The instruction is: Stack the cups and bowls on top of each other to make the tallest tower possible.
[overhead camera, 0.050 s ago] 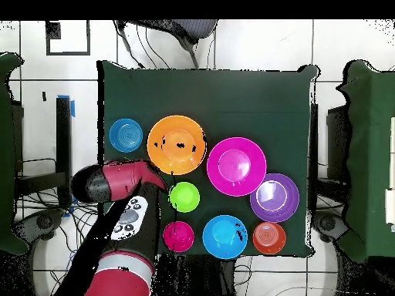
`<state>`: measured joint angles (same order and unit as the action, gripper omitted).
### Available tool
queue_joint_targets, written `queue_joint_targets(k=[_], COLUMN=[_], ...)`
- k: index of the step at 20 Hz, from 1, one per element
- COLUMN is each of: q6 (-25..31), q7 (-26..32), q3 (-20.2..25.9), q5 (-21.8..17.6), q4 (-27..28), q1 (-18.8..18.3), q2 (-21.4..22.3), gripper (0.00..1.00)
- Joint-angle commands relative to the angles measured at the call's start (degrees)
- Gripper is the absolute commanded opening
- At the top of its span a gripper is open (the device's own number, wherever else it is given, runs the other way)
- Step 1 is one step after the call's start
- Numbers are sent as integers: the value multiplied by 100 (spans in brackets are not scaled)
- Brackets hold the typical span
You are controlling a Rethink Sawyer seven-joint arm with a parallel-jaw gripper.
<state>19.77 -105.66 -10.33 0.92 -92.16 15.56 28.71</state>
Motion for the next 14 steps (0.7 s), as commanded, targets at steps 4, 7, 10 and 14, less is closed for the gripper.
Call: queue_joint_targets(k=[4, 7, 10, 14], q6=[877, 963, 1035, 1189], q7=[-633, -611, -538, -435], q3=[336, 338, 410, 419], q5=[101, 75, 63, 23], q4=[693, 782, 921, 1129], q1=[2, -4, -61, -98], q2=[-152, -141, -197, -224], gripper=[100, 100, 100, 100])
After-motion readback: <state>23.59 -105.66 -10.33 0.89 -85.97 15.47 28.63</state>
